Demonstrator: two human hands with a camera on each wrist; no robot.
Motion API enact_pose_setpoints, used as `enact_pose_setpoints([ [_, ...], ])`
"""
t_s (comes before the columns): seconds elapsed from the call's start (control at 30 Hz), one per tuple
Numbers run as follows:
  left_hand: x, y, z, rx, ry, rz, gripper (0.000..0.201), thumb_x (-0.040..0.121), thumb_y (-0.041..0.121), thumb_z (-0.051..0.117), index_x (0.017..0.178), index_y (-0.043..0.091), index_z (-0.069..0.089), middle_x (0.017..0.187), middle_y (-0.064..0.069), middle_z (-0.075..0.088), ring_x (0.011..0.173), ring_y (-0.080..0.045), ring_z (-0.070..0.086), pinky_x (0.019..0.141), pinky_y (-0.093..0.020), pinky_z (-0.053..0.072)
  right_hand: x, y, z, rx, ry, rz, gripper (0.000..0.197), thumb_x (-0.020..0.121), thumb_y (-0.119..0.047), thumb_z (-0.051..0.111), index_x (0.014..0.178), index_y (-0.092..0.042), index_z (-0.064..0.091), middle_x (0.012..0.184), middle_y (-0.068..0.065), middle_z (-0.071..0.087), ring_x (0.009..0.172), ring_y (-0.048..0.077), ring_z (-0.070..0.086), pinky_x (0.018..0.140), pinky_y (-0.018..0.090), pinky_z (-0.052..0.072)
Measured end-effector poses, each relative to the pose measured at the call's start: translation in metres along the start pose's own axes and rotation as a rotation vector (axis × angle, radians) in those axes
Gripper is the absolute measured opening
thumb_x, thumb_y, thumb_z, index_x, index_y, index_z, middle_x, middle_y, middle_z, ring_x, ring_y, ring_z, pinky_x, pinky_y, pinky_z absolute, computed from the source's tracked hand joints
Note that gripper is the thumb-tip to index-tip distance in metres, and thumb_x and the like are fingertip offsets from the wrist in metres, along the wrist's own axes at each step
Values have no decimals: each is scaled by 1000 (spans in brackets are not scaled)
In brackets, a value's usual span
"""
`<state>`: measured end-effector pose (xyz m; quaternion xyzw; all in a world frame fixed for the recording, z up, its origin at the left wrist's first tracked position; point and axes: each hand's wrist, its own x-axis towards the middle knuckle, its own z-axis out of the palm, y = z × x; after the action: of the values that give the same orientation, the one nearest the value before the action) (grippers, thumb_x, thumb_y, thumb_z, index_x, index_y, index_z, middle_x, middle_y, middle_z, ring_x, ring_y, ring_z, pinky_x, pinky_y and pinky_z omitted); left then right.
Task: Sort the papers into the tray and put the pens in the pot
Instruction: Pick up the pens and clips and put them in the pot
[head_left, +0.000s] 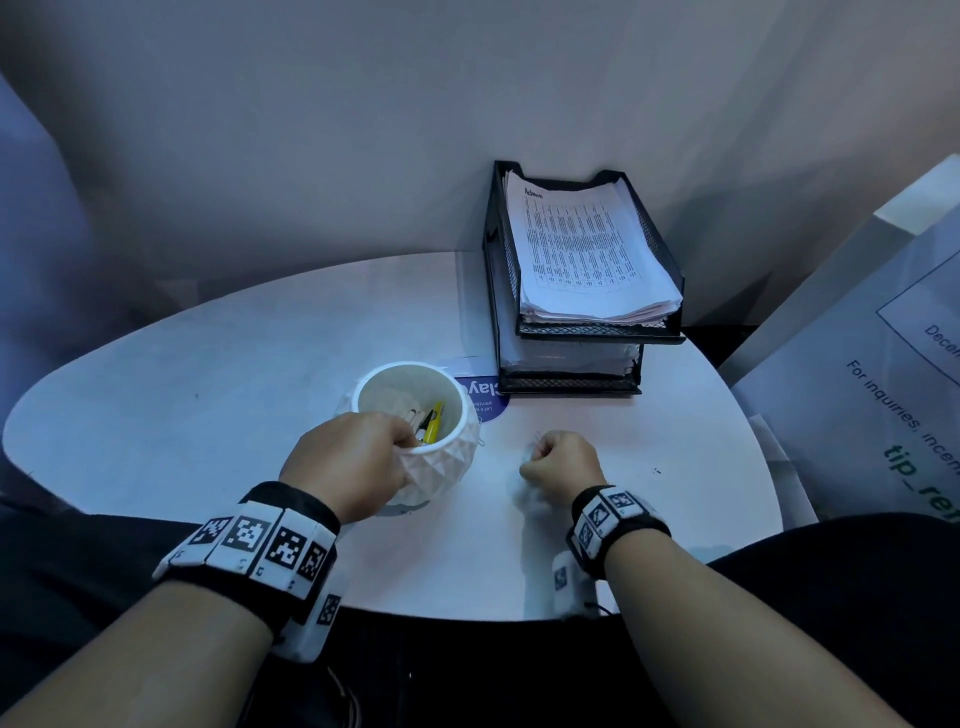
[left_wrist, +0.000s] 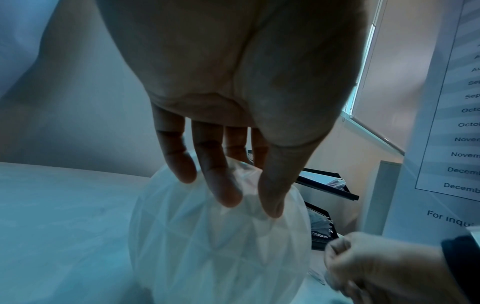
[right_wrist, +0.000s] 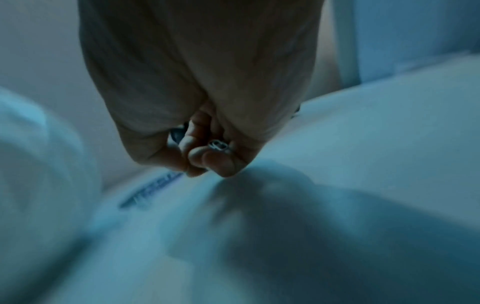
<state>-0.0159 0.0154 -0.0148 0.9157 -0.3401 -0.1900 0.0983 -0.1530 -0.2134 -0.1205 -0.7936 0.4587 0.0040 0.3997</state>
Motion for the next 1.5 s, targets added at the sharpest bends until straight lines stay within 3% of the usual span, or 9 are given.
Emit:
enact_pose_setpoints([
  [0.17,-1,-1,-1,18,17,14,34,88,28,64,118,42,70,116,5,73,112,-22,62,85,-31,50,-12,-71,-12,536,-33,-154,26,84,8,59,90,-13,74,75,4,61,53,15,47,51,28,42],
  [0.3,-1,1,-3,16,19,33,36,87,30,65,119,45,69,113,4,73,110,-22,63,82,-31,52,-34,-126,-8,502,-100,-359,27,82,7,59,75,-16,72,66,0,64,53,11,54,54,28,49],
  [0.43,-1,2,-5,14,6,55,31,86,31,66,115,43,68,108,5,75,111,-22,64,75,-30,48,-46,-134,15,339,-134,-492,32,80,2,62,78,-27,73,84,-1,78,78,13,72,81,35,62],
  [0.53,-1,-1,-4,-5,15,37,33,85,30,66,116,44,68,110,3,73,110,-23,63,73,-29,43,-45,-129,15,482,5,-531,33,82,8,57,86,-16,78,92,2,79,89,18,75,86,29,61],
  [0.63,-1,-5,-4,-38,27,33,35,87,26,63,116,43,69,110,5,73,107,-22,63,73,-29,42,-19,-105,1,571,249,-406,25,85,5,60,83,-14,77,81,2,77,76,14,72,78,30,61],
  [0.73,0,-7,-7,-50,42,44,35,88,23,62,116,42,70,109,8,74,105,-21,64,73,-29,43,15,-62,-15,396,339,-103,18,88,-8,65,91,-19,78,91,-2,77,88,18,72,88,38,61],
  [0.83,1,-8,-10,-58,57,42,36,88,25,64,118,42,70,110,8,74,105,-21,64,73,-29,42,30,-23,-21,100,225,55,21,91,-23,71,110,-16,76,107,1,75,96,20,68,87,29,55],
  [1.17,6,-17,-19,-55,92,5,30,88,31,69,116,41,70,109,8,74,103,-21,66,80,-31,51,33,-26,6,-399,97,-43,24,89,-1,54,101,-14,70,104,12,69,86,31,63,73,29,51],
  [1.5,5,-15,-15,-50,88,11,30,89,30,68,116,42,70,111,7,74,105,-21,65,75,-29,43,20,-18,9,-561,34,-122,23,84,1,49,98,-8,64,97,11,65,85,31,63,74,32,56],
])
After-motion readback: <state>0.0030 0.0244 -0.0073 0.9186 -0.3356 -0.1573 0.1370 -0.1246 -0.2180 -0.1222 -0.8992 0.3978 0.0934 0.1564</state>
